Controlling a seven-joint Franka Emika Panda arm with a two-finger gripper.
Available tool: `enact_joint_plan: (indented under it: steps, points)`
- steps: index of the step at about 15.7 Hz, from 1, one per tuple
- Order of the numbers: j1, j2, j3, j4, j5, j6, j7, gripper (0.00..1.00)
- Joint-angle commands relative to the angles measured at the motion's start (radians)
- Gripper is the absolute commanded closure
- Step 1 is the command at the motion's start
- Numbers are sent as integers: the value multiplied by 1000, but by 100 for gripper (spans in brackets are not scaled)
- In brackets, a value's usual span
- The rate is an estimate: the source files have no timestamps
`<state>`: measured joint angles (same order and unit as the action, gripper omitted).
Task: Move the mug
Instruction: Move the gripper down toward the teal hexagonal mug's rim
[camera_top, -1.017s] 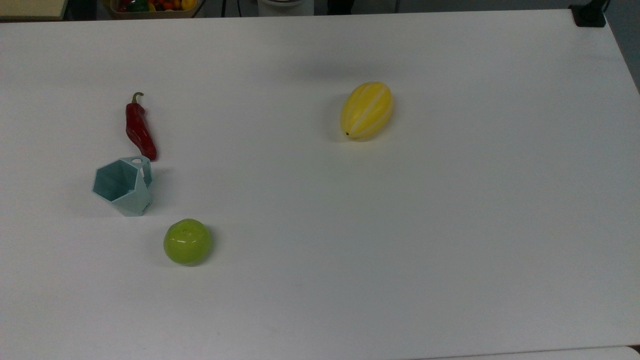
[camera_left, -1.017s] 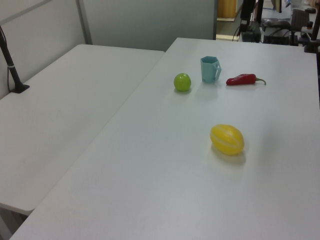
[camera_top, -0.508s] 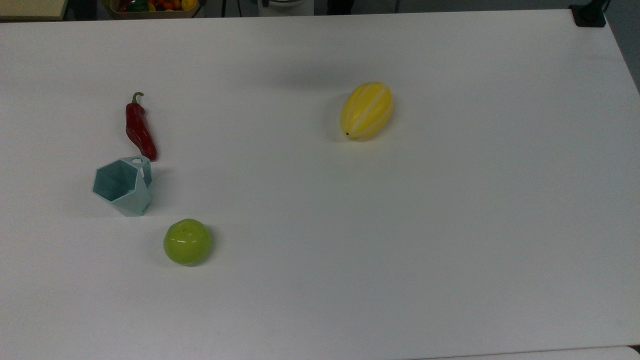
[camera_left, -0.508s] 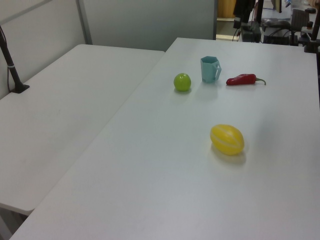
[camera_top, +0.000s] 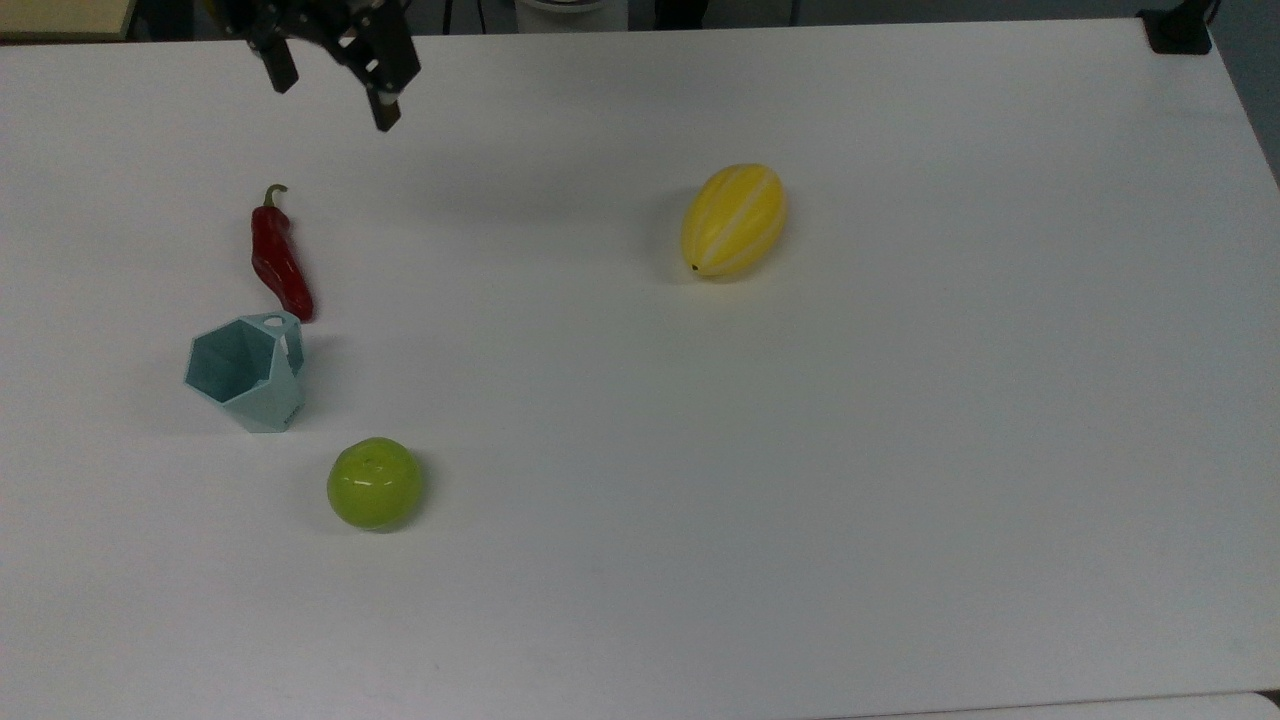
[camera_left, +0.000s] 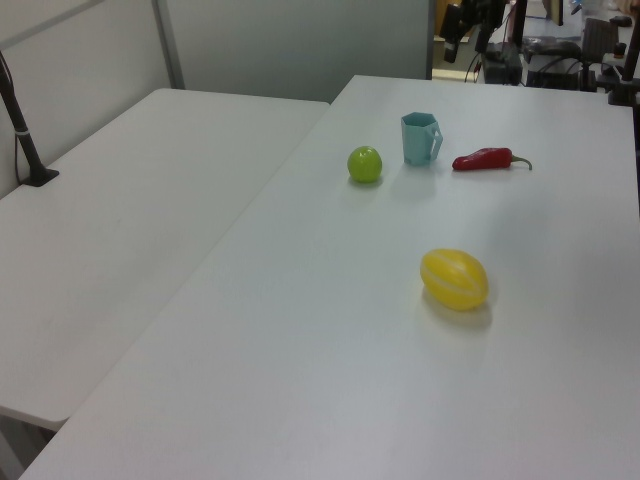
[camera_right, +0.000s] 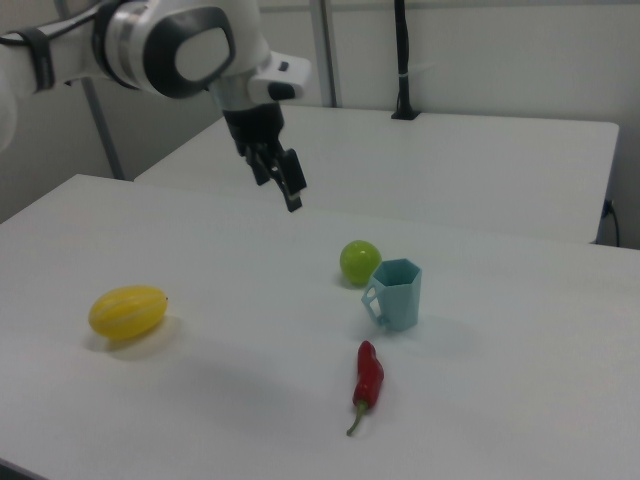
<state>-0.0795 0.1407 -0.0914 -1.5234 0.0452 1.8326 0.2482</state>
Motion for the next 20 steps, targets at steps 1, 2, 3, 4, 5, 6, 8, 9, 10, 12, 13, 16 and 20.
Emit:
enact_joint_plan:
  steps: [1,2,3,4,5,6,8,9,10,12,13,16,20]
  points:
    - [3,62,-31,5,-31,56,137,0]
    - [3,83,-33,3,-50,72,150,0]
    - [1,112,-33,-15,-68,109,172,0]
    - [-5,129,-33,-27,-76,144,181,0]
    - [-13,146,-33,-38,-79,175,184,1]
    - [-17,160,-33,-43,-82,198,183,1]
    - [-28,195,-33,-47,-97,230,177,2]
    - [-32,212,-33,-49,-106,244,175,3]
    - [-40,227,-33,-49,-111,258,175,4]
    - [-52,258,-33,-52,-113,298,172,11]
    - [-56,269,-33,-55,-113,318,172,16]
    - [-57,298,-33,-57,-113,358,172,26]
    - [-56,323,-33,-75,-125,422,171,29]
